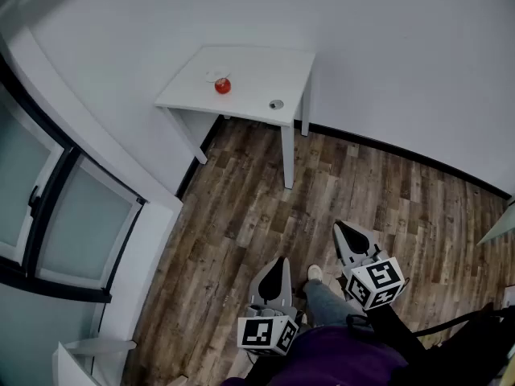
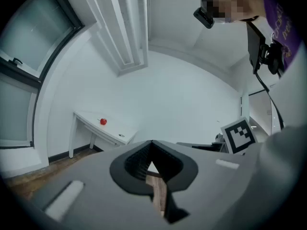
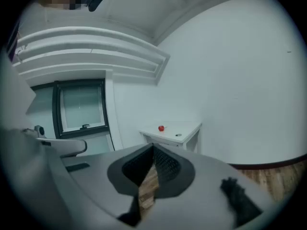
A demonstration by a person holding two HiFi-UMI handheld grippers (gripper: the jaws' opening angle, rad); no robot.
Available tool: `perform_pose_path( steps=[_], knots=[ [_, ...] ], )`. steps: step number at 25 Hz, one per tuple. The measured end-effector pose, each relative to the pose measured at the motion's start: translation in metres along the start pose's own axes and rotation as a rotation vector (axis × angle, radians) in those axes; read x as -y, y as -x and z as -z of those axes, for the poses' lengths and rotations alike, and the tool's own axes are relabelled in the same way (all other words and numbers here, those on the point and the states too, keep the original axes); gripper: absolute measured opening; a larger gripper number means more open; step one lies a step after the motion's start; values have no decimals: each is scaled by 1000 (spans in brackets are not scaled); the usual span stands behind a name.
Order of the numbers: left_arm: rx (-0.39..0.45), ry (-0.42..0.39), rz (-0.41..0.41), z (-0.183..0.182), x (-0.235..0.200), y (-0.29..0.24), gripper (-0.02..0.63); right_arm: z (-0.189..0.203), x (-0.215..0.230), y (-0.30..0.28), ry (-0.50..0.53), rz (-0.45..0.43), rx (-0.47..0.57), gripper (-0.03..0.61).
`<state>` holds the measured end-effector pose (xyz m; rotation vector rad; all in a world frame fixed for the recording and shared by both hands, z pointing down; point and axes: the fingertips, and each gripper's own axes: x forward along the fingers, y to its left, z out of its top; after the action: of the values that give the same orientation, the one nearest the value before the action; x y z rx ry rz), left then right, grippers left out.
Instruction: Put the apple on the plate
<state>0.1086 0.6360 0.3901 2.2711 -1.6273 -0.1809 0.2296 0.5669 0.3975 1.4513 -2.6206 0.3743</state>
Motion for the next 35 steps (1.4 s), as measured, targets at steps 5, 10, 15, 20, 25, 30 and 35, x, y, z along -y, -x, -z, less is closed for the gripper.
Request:
perform_pose_path(
  steps=[5,10,15,20,25,30,35],
  knots=[
    [19,1,-15,-12,-2,-44,6,-18,27,-34,6,-30,2,12],
    [31,-6,-43,-20,-3,-86,6,-35,55,-67,13,-70,-7,12],
    [34,0,-82,-22,-4,-117,6,-41,77,-93,12,-108,-18,12],
    [16,-17,-104,-21,-6,-139,6,-43,90,-111,-4,-128,-21,12],
    [7,-47,-104,-23,-9,-155,6,-43,100,-124,-16,-128,-29,12],
    [4,-80,-94,-30,-20,-178,6,-49,107,-151,-17,-123,-22,12],
    [11,-80,-83,-43,-50,-209,6,-60,112,-191,-17,-111,-19,12]
  ],
)
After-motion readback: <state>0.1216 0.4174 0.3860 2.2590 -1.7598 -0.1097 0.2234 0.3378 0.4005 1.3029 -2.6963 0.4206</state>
